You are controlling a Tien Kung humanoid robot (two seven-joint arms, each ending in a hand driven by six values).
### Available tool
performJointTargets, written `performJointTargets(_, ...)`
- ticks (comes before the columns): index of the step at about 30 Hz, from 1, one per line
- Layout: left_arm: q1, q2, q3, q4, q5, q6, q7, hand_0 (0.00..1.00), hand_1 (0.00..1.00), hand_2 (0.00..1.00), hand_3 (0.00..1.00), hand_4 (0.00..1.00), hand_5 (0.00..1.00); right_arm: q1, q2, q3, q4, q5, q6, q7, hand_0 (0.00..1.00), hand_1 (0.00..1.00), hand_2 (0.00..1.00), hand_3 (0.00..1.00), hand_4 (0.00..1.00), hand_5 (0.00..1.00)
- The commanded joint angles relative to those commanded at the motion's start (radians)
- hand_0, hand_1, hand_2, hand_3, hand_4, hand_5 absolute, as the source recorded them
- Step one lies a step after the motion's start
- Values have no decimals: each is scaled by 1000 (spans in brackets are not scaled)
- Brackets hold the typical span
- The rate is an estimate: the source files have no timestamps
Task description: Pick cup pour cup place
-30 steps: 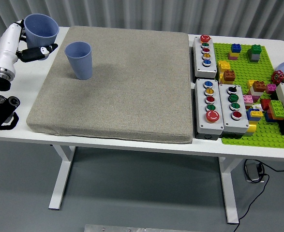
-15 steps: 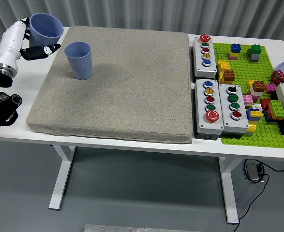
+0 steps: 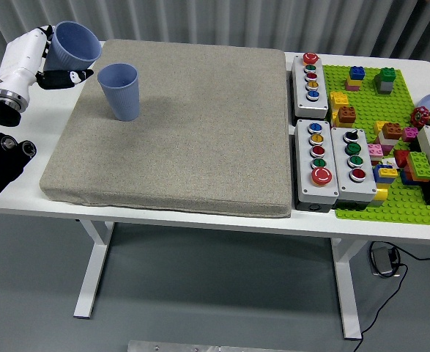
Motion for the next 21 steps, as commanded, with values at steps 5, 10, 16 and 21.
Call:
performJointTargets(5, -13, 1, 15, 18, 15, -10, 10, 486, 508, 508, 540, 737, 72, 1, -1, -1, 0, 2, -1, 1, 675, 605, 586, 593, 2, 146)
performJointTargets(10, -26, 2, 28, 32, 51, -20, 22, 487, 508, 508, 541, 737, 71, 2, -1, -3, 0, 3, -1, 0, 675, 605, 586, 593, 2, 145)
performJointTargets(16, -44, 5, 51, 53, 100, -36, 44, 487, 509, 508, 540, 736, 73, 0, -1, -7, 1, 8, -2, -1, 675, 604, 586, 593, 2, 147)
performJointTargets(21, -68, 7, 83, 78, 124, -55, 63, 487, 507, 509, 540, 734, 75, -1, -2, -8, 1, 6, -2, -2, 675, 604, 586, 593, 2, 145)
